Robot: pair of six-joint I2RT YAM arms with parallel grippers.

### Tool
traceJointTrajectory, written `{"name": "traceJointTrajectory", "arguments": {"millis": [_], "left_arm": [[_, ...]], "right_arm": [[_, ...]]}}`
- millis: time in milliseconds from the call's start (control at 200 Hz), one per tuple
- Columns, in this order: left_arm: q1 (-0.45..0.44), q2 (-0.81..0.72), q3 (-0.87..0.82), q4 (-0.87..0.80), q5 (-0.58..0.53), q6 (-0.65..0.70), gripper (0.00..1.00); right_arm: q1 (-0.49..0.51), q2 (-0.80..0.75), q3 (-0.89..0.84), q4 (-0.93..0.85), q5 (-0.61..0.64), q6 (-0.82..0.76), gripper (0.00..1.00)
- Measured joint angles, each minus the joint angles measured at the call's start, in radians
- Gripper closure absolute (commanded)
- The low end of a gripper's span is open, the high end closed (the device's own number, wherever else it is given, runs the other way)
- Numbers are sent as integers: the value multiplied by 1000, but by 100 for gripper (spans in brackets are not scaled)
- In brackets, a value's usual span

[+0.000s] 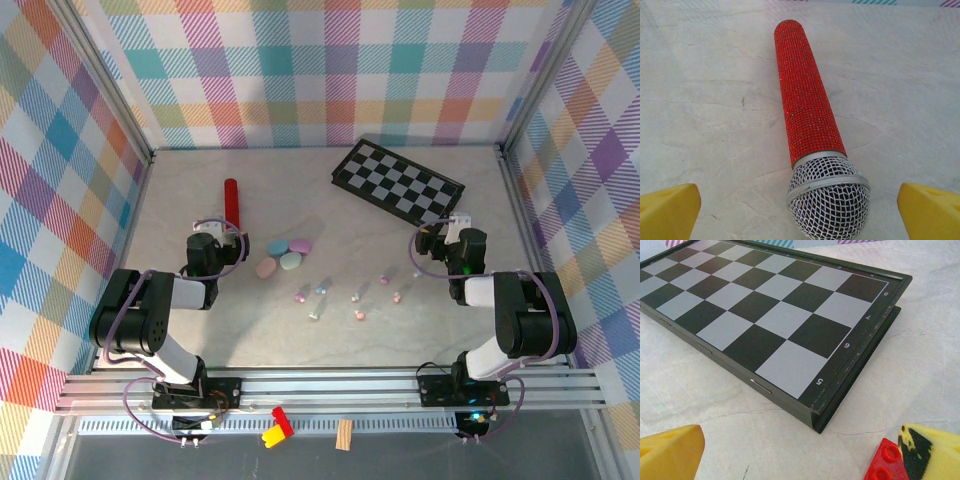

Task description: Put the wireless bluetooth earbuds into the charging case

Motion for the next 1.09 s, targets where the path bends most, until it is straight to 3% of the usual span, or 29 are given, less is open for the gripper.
{"name": "traceJointTrajectory", "arguments": {"millis": [300,560,850,1095], "left_arm": [[0,-7,0,-11,-1,0,0],[-12,-174,31,-170,-26,1,0],[-66,-325,185,-454,-30,33,0],[-192,-320,385,-873,73,163,0]], "right_arm": [[0,-15,0,-16,-3,-3,1],[11,-242,16,-191,-19,-7,1],[114,-424,44,-420,-62,18,1],[268,-475,90,-529,-141,79,1]]}}
